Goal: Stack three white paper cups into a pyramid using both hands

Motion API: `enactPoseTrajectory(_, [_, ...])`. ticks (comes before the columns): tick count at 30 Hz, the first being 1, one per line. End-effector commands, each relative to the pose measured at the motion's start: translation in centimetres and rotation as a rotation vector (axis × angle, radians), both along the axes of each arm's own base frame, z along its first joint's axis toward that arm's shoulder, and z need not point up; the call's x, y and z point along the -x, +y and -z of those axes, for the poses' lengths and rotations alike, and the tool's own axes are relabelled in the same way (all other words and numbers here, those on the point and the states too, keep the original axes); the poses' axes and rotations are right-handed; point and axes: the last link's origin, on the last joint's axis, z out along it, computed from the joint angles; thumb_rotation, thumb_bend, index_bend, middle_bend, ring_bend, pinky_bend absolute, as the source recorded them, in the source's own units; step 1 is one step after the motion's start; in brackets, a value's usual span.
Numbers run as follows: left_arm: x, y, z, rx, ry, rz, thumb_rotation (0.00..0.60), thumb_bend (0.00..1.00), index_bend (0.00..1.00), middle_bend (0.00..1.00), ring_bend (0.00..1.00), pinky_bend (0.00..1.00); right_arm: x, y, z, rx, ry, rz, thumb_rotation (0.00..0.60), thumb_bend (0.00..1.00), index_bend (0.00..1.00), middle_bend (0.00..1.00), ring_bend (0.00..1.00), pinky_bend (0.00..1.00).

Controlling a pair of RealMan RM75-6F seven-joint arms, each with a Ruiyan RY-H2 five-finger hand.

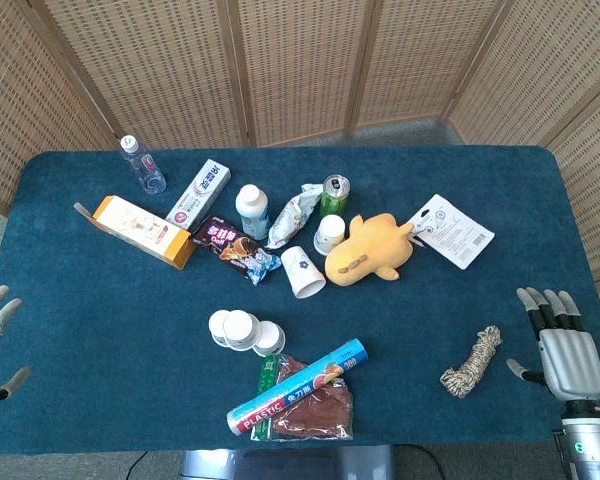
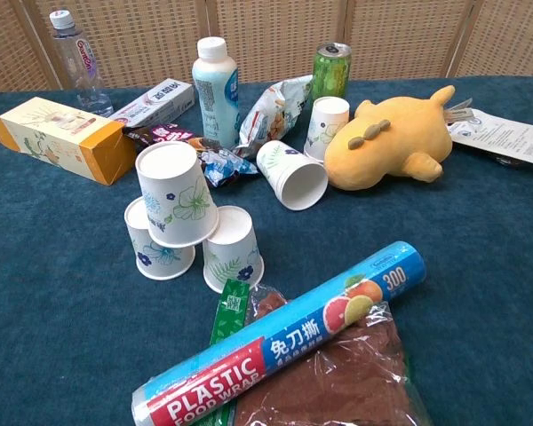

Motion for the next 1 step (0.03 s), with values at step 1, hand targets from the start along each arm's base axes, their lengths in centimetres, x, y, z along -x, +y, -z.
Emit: enactPoseTrajectory(1, [-0.02,0.03,0.01,0.002,-0.001,-0.001,0.6,0.29,0.0,0.0,0.0,0.0,-0.07,0.02,0.14,-0.005,0.001,-0.005,0.6,0.0,0.0,0.0,0.0,0.0])
